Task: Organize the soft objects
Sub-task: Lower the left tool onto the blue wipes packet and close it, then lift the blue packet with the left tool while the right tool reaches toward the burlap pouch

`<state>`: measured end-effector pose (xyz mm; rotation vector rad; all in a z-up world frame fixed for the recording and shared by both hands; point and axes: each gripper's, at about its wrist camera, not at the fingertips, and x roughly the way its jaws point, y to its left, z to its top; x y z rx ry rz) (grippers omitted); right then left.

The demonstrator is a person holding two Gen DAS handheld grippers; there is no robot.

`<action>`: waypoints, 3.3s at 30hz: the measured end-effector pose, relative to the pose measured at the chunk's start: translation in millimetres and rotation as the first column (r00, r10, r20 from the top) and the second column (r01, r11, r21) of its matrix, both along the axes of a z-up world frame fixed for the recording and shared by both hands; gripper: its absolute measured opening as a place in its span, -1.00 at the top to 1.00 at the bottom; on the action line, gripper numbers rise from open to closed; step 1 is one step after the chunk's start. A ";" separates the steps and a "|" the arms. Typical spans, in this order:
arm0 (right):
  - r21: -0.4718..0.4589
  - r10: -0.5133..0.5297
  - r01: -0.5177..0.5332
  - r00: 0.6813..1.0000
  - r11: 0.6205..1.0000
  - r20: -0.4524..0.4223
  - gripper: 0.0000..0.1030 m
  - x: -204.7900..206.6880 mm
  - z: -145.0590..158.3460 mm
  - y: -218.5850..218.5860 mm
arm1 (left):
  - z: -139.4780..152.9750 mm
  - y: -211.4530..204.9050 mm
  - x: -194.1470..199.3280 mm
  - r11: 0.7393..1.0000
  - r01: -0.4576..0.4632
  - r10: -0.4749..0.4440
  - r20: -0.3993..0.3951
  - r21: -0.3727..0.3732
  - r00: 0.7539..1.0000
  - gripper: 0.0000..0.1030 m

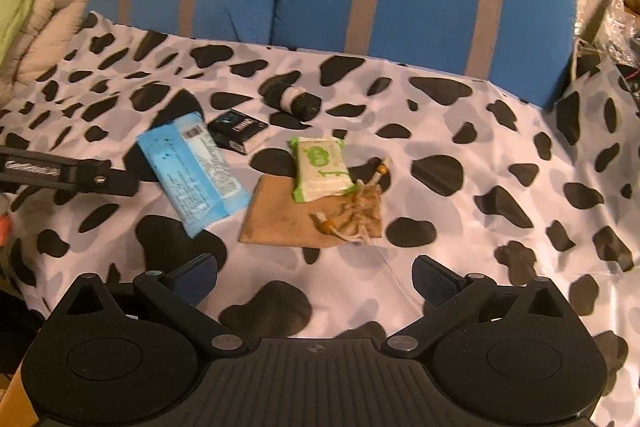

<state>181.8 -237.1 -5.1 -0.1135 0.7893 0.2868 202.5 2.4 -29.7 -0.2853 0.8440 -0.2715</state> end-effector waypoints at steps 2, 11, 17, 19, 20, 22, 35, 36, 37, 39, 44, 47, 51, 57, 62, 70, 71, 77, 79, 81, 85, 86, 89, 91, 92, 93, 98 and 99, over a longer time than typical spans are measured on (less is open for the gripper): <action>-0.002 0.005 -0.005 1.000 1.000 0.002 -1.00 -0.1 0.6 1.1 | -5.1 3.0 4.8 0.999 -0.012 0.012 -0.013 -0.043 1.000 -0.30; -0.008 0.027 -0.027 1.000 1.000 -0.014 -1.00 -0.7 0.5 2.3 | -41.5 27.6 36.6 0.948 -0.163 0.133 -0.123 -0.274 0.983 -0.28; -0.015 0.032 -0.033 0.999 0.999 -0.016 -1.00 -3.0 0.4 -1.2 | -60.8 34.5 49.6 0.907 -0.213 0.171 -0.144 -0.364 0.975 -0.26; -0.009 0.029 -0.029 0.999 1.000 -0.017 -1.00 -3.2 0.8 -3.9 | -64.1 33.3 52.1 0.903 -0.208 0.170 -0.133 -0.376 0.976 -0.24; -0.007 0.026 -0.026 1.000 1.000 -0.017 -1.00 -3.1 1.2 -5.0 | -65.4 31.9 53.3 0.904 -0.204 0.167 -0.130 -0.376 0.977 -0.18; -0.005 0.021 -0.022 1.000 1.000 -0.017 -1.00 -2.9 1.6 -7.6 | -66.2 28.0 55.1 0.910 -0.194 0.159 -0.123 -0.367 0.980 -0.06; -0.005 0.012 -0.012 1.000 1.000 -0.018 -1.00 -2.1 4.4 -13.1 | -54.5 22.9 48.9 0.911 -0.174 0.153 -0.085 -0.375 0.985 0.75; -0.005 0.013 -0.013 1.000 1.000 -0.017 -1.00 -2.5 5.2 -11.8 | -52.9 22.1 48.6 0.914 -0.170 0.151 -0.080 -0.369 0.985 0.75; -0.002 0.014 -0.014 1.000 1.000 -0.016 -1.00 -2.6 5.6 -11.6 | -50.8 20.9 48.2 0.918 -0.163 0.146 -0.075 -0.361 0.986 0.76; 0.000 0.018 -0.018 1.000 1.000 -0.015 -1.00 -2.5 6.0 -9.7 | -47.0 19.4 46.5 0.921 -0.155 0.141 -0.066 -0.357 0.988 0.76; -0.013 0.024 -0.025 1.000 1.000 -0.017 -1.00 -1.3 4.2 -5.7 | -32.5 15.9 40.2 0.937 -0.143 0.140 -0.033 -0.318 0.990 0.76; -0.017 0.022 -0.022 1.000 1.000 -0.022 -1.00 0.4 3.6 -3.8 | -20.8 12.3 36.1 0.954 -0.131 0.132 -0.015 -0.271 0.991 0.76; -0.024 0.017 -0.018 1.000 1.000 -0.026 -1.00 1.6 2.2 -1.9 | -4.1 2.0 24.9 0.987 -0.085 0.091 0.043 -0.134 0.995 0.76; -0.023 0.000 -0.001 0.999 1.000 -0.039 -1.00 5.8 -0.3 2.0 | 13.6 -12.9 0.9 0.998 -0.016 0.010 0.108 0.055 0.994 0.76; -0.020 -0.003 0.002 0.999 1.000 -0.045 -1.00 8.4 -0.9 7.9 | 24.7 -18.7 -20.6 0.986 0.000 -0.021 0.124 0.166 0.992 0.76; -0.026 0.014 -0.015 0.999 1.000 -0.046 -1.00 9.0 -4.3 22.4 | 32.0 -22.4 -52.0 0.954 0.026 -0.058 0.099 0.298 0.993 0.76; -0.028 0.015 -0.016 0.999 0.999 -0.045 -1.00 9.3 -4.8 23.6 | 32.1 -21.5 -55.3 0.953 0.029 -0.059 0.091 0.300 0.994 0.76; -0.030 0.023 -0.024 0.999 0.999 -0.038 -1.00 8.7 -5.1 30.1 | 30.1 -18.2 -59.9 0.954 0.042 -0.066 0.073 0.297 0.995 0.76; -0.032 0.029 -0.030 0.999 0.999 -0.033 -1.00 8.9 -4.9 32.6 | 30.1 -17.1 -58.7 0.957 0.040 -0.062 0.067 0.289 0.996 0.76; -0.036 0.032 -0.033 0.999 0.999 -0.032 -1.00 10.2 -6.1 34.6 | 30.3 -15.6 -57.1 0.961 0.041 -0.059 0.058 0.274 0.997 0.76; -0.043 0.026 -0.027 0.999 0.999 -0.030 -0.99 15.8 -9.6 36.5 | 32.1 -14.7 -54.8 0.966 0.047 -0.062 0.051 0.254 0.997 0.76; -0.043 0.026 -0.028 0.999 0.999 -0.025 -0.99 18.0 -10.4 36.1 | 32.6 -14.6 -54.7 0.967 0.052 -0.066 0.050 0.249 0.997 0.76; -0.045 0.027 -0.028 1.000 0.999 -0.011 -0.99 25.7 -13.6 34.3 | 35.0 -14.6 -55.5 0.969 0.058 -0.073 0.054 0.238 0.996 0.76; -0.047 0.019 -0.020 1.000 0.999 -0.010 -0.99 33.2 -17.1 31.7 | 37.2 -14.2 -56.2 0.971 0.062 -0.077 0.058 0.230 0.995 0.76; -0.048 0.011 -0.012 1.000 0.999 -0.012 -0.99 37.2 -19.2 29.7 | 38.4 -14.3 -56.4 0.972 0.063 -0.079 0.060 0.225 0.995 0.76; -0.049 0.002 -0.003 1.000 0.999 -0.013 -0.99 40.6 -20.9 28.1 | 39.3 -14.0 -56.7 0.973 0.065 -0.080 0.062 0.221 0.995 0.76; -0.047 -0.040 0.038 0.999 0.998 -0.023 -0.98 58.3 -28.7 19.8 | 41.7 -14.1 -55.5 0.976 0.076 -0.090 0.061 0.203 0.994 0.76; -0.045 -0.045 0.044 0.999 0.998 -0.026 -0.98 61.4 -30.1 18.2 | 42.1 -14.2 -55.3 0.977 0.078 -0.092 0.061 0.200 0.994 0.76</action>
